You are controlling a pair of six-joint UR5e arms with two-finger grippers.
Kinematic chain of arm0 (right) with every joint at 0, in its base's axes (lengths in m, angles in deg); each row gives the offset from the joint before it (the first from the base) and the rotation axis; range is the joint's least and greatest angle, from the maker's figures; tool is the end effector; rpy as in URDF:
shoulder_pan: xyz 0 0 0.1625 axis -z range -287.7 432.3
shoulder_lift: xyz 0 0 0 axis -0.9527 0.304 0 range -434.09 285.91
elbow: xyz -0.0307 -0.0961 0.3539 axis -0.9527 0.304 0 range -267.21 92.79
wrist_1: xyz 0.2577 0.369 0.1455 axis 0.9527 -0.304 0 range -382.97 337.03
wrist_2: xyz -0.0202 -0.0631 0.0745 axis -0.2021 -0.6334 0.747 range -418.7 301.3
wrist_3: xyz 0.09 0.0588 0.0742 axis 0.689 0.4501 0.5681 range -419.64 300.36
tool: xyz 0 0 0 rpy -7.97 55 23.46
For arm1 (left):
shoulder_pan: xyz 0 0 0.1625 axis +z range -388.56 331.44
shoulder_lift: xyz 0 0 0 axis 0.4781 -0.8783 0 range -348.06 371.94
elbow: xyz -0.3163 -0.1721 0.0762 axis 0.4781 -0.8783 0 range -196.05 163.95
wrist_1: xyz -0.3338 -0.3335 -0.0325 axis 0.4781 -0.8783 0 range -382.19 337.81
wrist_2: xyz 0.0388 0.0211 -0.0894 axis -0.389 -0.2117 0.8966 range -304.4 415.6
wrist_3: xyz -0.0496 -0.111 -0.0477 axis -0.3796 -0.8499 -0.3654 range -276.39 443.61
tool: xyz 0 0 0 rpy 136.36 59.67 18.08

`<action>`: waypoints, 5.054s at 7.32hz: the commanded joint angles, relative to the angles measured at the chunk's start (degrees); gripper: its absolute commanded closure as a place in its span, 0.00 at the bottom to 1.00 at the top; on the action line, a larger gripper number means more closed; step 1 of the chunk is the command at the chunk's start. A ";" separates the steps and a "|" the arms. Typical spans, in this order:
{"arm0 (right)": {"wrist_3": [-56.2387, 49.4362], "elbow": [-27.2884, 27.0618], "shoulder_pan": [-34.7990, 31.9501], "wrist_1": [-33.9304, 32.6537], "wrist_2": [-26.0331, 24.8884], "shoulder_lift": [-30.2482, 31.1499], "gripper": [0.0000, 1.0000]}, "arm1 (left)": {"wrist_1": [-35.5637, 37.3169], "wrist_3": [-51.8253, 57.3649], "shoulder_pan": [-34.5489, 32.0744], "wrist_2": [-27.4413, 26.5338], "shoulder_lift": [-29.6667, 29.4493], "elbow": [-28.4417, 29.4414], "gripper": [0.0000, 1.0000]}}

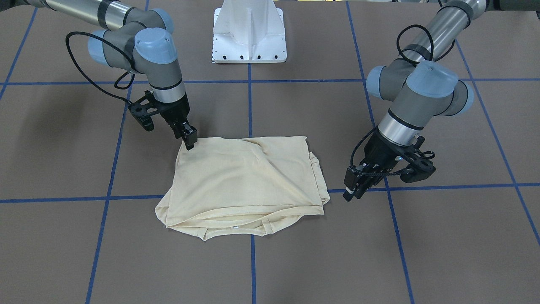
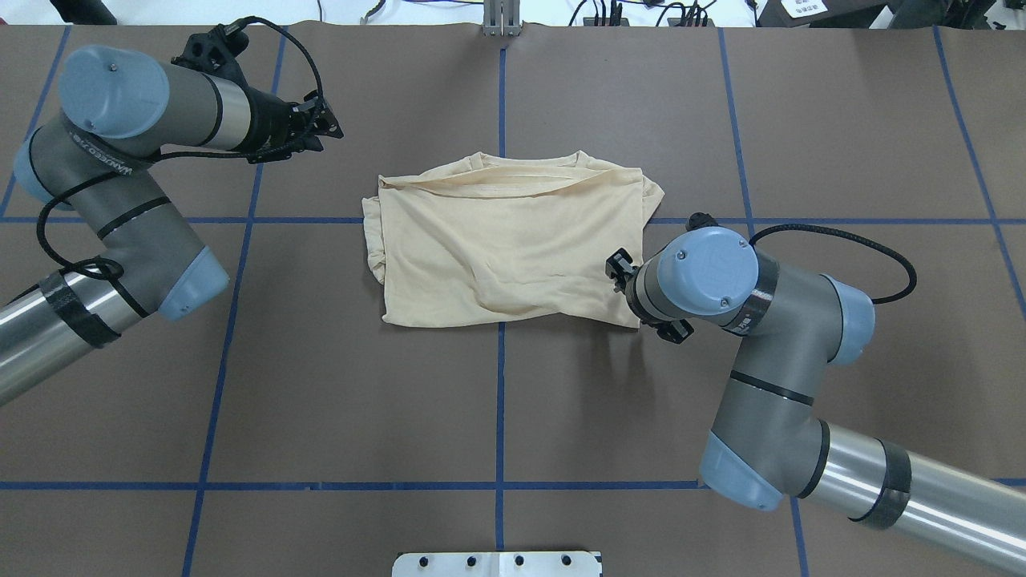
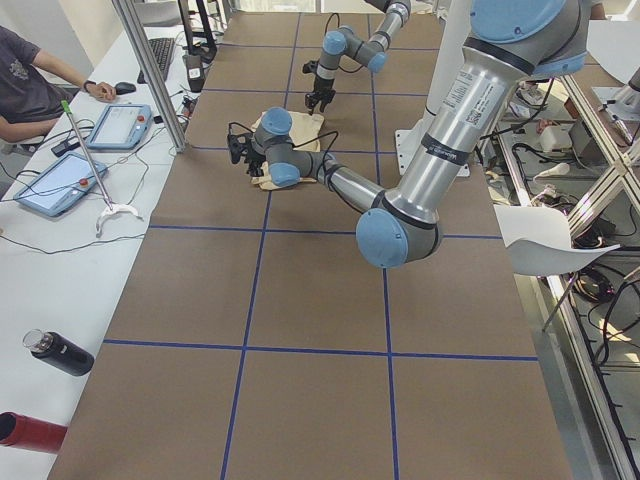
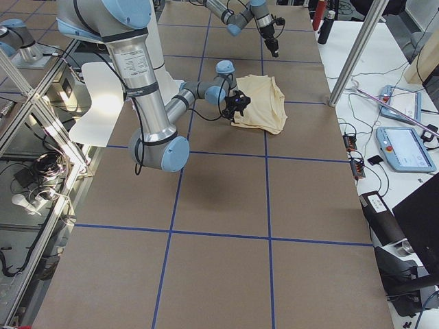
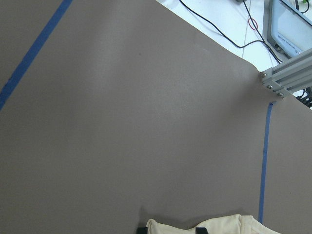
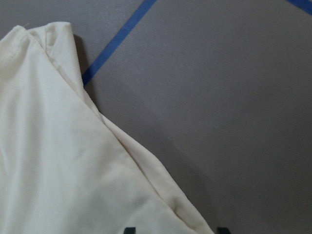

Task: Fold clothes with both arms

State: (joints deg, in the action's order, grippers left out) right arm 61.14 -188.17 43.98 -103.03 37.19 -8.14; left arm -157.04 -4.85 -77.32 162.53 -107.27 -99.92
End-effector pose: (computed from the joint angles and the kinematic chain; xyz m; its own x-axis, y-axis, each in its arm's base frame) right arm -0.5453 -0.4300 0.2597 0.3264 0.7542 0.5698 -0.6694 0.6100 -0.4240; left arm 0.4230 -0.6270 0.2603 0.2620 -0.2598 -0.9294 0.5346 0.8409 -0.0844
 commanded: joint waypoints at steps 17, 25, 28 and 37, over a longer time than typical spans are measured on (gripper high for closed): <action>11.84 -26.74 28.32 -29.10 1.76 10.43 0.00 | 0.55 4.18 0.25 6.77 5.30 -8.58 0.54; -14.83 -15.63 -8.56 -18.76 10.59 0.58 0.00 | 5.56 -13.76 31.61 -13.15 10.67 -18.96 0.43; -18.30 -12.95 -10.08 -18.12 10.81 1.02 0.00 | 7.75 -13.15 34.09 -14.82 9.35 -18.52 0.45; -18.48 -10.58 -9.91 -18.03 10.37 1.20 0.00 | 7.94 -9.19 33.38 -18.16 6.45 -15.35 0.66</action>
State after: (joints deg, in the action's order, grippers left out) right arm 42.63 -198.93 34.05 -121.06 47.59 -6.94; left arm -149.15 -14.01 -43.90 144.44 -100.53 -115.40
